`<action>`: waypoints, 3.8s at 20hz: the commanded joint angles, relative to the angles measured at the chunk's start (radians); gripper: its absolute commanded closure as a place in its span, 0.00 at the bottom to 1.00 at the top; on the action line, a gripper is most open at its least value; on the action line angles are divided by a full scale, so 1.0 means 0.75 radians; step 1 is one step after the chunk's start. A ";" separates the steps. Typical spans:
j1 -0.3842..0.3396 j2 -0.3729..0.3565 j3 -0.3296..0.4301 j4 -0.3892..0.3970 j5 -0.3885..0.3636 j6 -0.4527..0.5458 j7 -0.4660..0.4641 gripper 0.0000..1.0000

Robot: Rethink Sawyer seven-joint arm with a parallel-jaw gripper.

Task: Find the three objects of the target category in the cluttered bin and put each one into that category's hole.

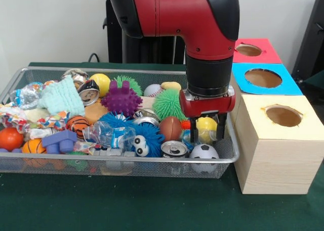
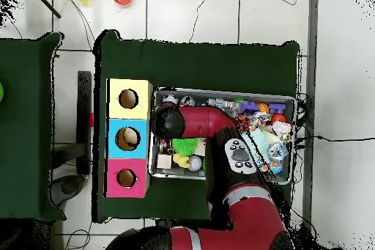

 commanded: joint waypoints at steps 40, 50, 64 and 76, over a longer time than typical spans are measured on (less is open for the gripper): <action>0.030 0.129 -0.033 -0.047 -0.155 -0.009 0.027 0.00; 0.000 0.138 -0.005 -0.034 -0.177 0.033 0.004 0.00; -0.013 0.140 0.016 -0.020 -0.182 0.033 -0.004 1.00; 0.003 0.146 0.016 -0.055 -0.195 0.070 -0.032 1.00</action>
